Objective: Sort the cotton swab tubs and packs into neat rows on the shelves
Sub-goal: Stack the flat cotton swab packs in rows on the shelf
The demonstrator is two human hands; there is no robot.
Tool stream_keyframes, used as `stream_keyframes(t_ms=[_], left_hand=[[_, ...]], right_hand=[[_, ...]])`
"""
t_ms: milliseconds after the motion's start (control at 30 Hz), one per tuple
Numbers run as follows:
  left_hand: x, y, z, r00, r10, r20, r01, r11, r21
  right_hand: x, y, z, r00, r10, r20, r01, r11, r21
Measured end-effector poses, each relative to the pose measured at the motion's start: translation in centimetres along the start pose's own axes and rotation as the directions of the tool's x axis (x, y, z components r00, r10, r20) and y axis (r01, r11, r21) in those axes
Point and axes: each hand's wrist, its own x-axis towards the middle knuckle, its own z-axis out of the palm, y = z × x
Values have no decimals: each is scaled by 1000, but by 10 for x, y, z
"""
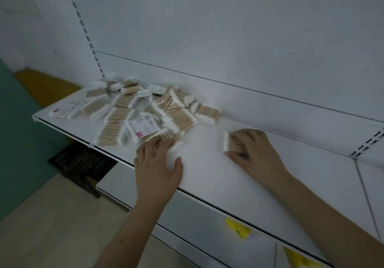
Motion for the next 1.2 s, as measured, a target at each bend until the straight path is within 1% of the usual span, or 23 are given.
stream_keyframes(t_ms=[100,200,300,333,367,433,500,567,633,667,733,767,867,933,1100,1200], left_hand=[[3,-5,-1,999,0,-44,-4,996,-84],[2,1,1,995,81,-54,-85,992,-89],[-3,19,-1,968,224,-116,-242,954,-176],[-3,26,0,959,253,-124,-275,937,-217],[-2,32,0,960,256,-116,-278,925,-258],[4,44,1,980,194,-40,-196,924,-328],[13,55,4,988,136,78,-101,930,-353],[22,66,6,967,168,190,-88,924,-372],[29,76,9,917,246,314,-95,899,-428],[32,81,12,880,286,379,-96,888,-449],[34,91,21,806,346,480,-96,877,-471],[34,97,28,782,364,506,-90,870,-485],[35,125,47,771,400,496,-94,842,-532],[37,153,59,763,434,478,-104,813,-572],[48,236,92,726,561,399,-169,707,-687],[50,279,111,719,593,363,-195,673,-713]], right_hand=[[-2,-3,0,996,-61,-58,63,998,28],[-5,-10,-5,989,-92,-115,100,992,73],[-8,-15,-13,988,-41,-147,56,994,98],[-7,-16,-16,989,-14,-147,29,994,104],[-6,-16,-19,990,19,-137,-3,993,116],[-4,-13,-26,993,86,-81,-72,985,156],[-7,-3,-36,990,137,-14,-132,972,194],[-17,9,-51,981,191,41,-195,956,219],[-34,23,-67,968,233,94,-249,942,226],[-45,31,-76,964,247,101,-263,942,207],[-69,48,-93,958,279,72,-287,941,179],[-81,56,-102,949,310,52,-314,933,175],[-114,76,-132,904,427,20,-426,896,129],[-129,89,-153,882,471,-10,-469,879,85],[-148,126,-206,874,455,-171,-466,884,-28],[-149,145,-232,880,409,-242,-439,895,-82]])
